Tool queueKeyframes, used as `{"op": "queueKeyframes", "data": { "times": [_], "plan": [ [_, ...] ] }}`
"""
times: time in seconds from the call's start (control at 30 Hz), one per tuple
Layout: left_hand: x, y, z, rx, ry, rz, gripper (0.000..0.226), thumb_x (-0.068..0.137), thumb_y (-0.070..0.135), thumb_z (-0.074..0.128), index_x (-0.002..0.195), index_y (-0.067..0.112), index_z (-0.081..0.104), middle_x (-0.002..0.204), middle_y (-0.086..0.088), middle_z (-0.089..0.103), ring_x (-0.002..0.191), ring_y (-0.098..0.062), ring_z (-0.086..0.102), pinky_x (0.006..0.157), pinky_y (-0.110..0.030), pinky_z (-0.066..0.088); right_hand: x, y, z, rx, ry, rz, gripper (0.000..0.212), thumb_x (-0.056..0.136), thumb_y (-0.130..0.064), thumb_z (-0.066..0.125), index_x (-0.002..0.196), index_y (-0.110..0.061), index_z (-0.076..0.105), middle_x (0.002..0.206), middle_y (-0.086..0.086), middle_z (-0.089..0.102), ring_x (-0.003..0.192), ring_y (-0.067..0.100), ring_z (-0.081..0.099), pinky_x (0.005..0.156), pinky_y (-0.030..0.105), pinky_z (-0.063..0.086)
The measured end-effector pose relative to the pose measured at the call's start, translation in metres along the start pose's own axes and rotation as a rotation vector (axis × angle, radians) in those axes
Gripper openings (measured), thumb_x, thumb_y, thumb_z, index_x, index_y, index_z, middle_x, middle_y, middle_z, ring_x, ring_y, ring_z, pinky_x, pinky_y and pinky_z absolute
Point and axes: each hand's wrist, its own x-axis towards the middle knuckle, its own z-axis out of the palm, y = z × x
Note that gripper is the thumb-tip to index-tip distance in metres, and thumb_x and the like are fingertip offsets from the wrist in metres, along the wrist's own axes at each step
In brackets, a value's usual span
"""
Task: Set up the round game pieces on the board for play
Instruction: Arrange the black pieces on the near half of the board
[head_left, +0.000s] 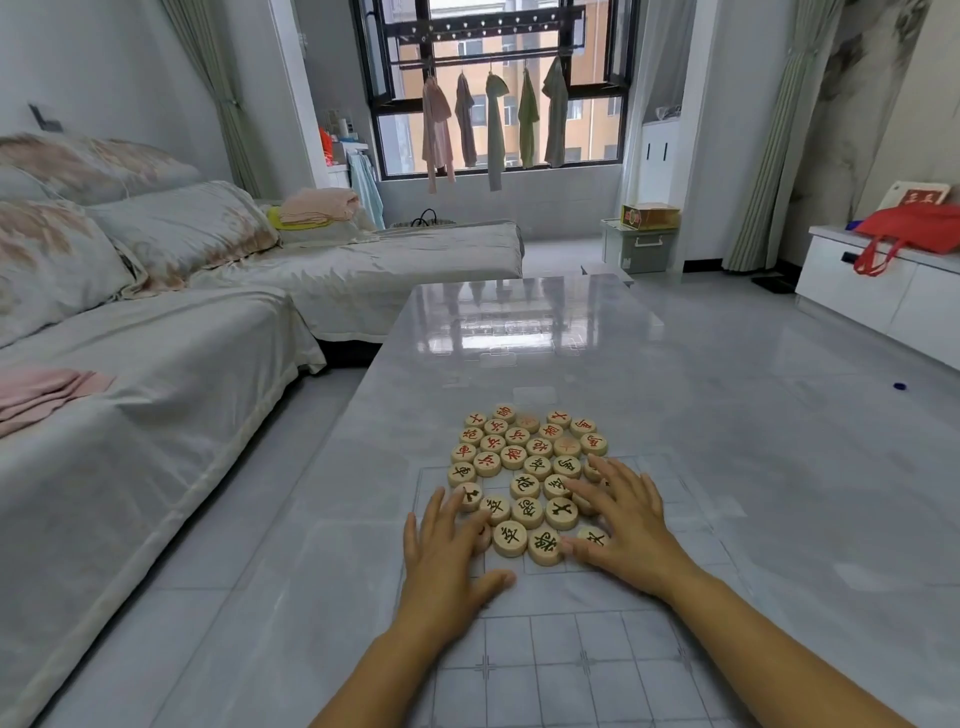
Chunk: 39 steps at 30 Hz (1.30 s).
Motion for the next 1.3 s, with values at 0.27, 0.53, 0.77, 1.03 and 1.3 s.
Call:
{"op": "queueKeyframes", "data": {
  "times": [0.27, 0.53, 0.77, 1.03, 1.3],
  "plan": [
    [-0.008, 0.027, 0.006, 0.107, -0.009, 0.039, 0.048, 0.091, 0.047, 0.042, 0.137, 0.033, 0.037, 0.158, 0.006, -0.001, 0.144, -0.015, -0.016, 0.114, -0.041, -0.016, -0.022, -0.051, 0.008, -0.244, 0.105, -0.034, 0.039, 0.086, -0.054, 0.047, 0.112, -0.030, 0.064, 0.139, -0.007, 0.043, 0.134, 0.016, 0.025, 0.109, 0.035, 0.000],
    [-0.073, 0.027, -0.005, 0.032, -0.042, 0.105, 0.044, 0.092, 0.038, 0.047, 0.135, 0.031, 0.040, 0.155, 0.006, 0.018, 0.145, -0.013, 0.003, 0.116, -0.032, -0.002, -0.094, -0.055, -0.009, 0.007, -0.067, -0.024, 0.040, 0.087, -0.046, 0.054, 0.125, -0.032, 0.055, 0.125, -0.009, 0.044, 0.119, 0.011, 0.034, 0.097, 0.022, 0.025],
    [-0.105, 0.038, -0.013, -0.138, 0.015, 0.165, 0.037, 0.088, 0.029, 0.057, 0.124, 0.025, 0.052, 0.127, 0.010, 0.053, 0.123, -0.008, 0.042, 0.101, -0.017, 0.016, -0.145, -0.055, -0.019, 0.122, -0.179, -0.133, 0.038, 0.088, -0.036, 0.058, 0.125, -0.035, 0.052, 0.106, -0.017, 0.043, 0.099, -0.009, 0.031, 0.089, 0.008, 0.022],
    [-0.122, 0.049, -0.013, -0.286, -0.051, 0.073, 0.056, 0.082, 0.033, 0.065, 0.132, 0.030, 0.039, 0.124, 0.013, 0.054, 0.119, -0.003, 0.045, 0.119, -0.032, 0.012, -0.166, -0.058, -0.022, 0.205, -0.260, -0.162, 0.038, 0.086, -0.032, 0.058, 0.120, -0.047, 0.049, 0.104, -0.028, 0.043, 0.104, -0.007, 0.035, 0.093, 0.013, 0.029],
    [-0.117, 0.047, -0.015, -0.318, -0.022, 0.023, 0.049, 0.077, 0.031, 0.071, 0.122, 0.021, 0.053, 0.127, 0.009, 0.050, 0.122, -0.012, 0.041, 0.109, -0.028, 0.024, -0.167, -0.061, -0.021, 0.205, -0.254, -0.088, 0.043, 0.077, -0.050, 0.065, 0.115, -0.043, 0.046, 0.104, -0.030, 0.043, 0.103, -0.009, 0.035, 0.094, 0.018, 0.032]
  ]
}}
